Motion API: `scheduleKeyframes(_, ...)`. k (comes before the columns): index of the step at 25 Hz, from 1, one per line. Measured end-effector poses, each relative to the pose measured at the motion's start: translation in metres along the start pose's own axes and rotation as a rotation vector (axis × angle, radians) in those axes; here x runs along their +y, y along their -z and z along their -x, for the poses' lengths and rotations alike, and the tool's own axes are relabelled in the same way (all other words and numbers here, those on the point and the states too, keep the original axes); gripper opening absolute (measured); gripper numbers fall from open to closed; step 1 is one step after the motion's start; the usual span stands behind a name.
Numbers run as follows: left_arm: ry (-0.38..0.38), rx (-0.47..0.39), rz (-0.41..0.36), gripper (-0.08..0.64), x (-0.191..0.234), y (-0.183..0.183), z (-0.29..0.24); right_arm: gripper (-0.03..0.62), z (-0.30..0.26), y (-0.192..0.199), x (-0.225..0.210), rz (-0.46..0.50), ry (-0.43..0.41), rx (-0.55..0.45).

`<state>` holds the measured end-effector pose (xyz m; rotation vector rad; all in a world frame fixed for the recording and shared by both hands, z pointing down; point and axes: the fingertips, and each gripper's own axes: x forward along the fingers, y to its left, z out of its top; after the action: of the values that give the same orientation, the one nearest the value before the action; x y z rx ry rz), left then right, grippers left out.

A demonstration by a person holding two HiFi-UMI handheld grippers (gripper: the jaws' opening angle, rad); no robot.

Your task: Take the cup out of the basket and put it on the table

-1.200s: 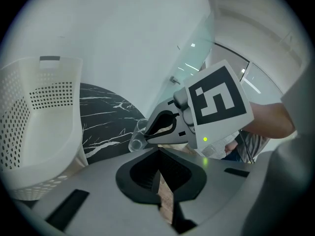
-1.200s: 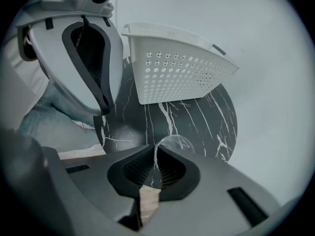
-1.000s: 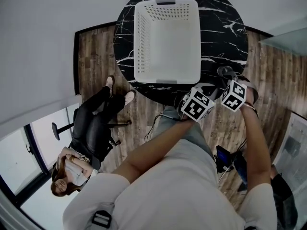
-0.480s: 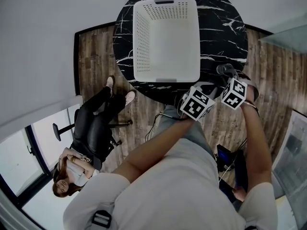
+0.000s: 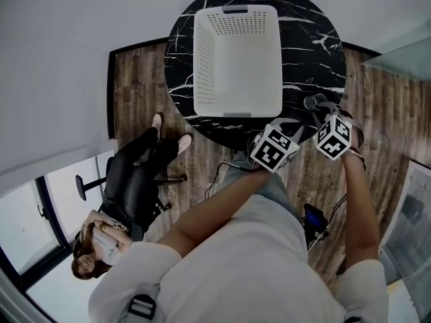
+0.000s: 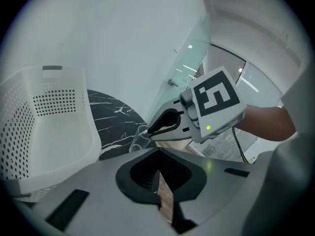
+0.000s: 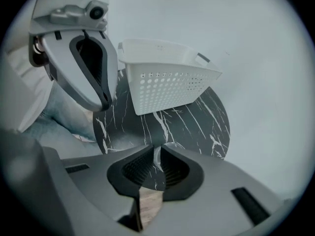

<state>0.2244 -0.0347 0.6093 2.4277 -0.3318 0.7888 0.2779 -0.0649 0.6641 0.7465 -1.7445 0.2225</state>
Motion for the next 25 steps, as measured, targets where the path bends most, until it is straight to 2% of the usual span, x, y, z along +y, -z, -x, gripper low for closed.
scheduleKeyframes(6, 0.004, -0.046, -0.026, 0.005, -0.007, -0.015, 0.032, 0.025, 0.065, -0.044, -0.009, -0.136, 0.090, -0.218)
scheduleKeyframes(10, -0.018, -0.109, -0.042, 0.005, -0.010, -0.031, 0.064, 0.009, 0.111, -0.081, -0.009, -0.233, 0.126, -0.382)
scheduleKeyframes(16, -0.095, -0.266, -0.070, 0.005, -0.002, -0.070, 0.133, 0.008, 0.184, -0.151, -0.009, -0.330, 0.154, -0.675)
scheduleKeyframes(19, -0.135, -0.352, -0.080, 0.005, 0.000, -0.087, 0.174, 0.008, 0.219, -0.190, -0.003, -0.342, 0.147, -0.817)
scheduleKeyframes(25, -0.214, -0.527, -0.100, 0.005, 0.006, -0.116, 0.250, 0.008, 0.271, -0.249, 0.011, -0.363, 0.140, -1.002)
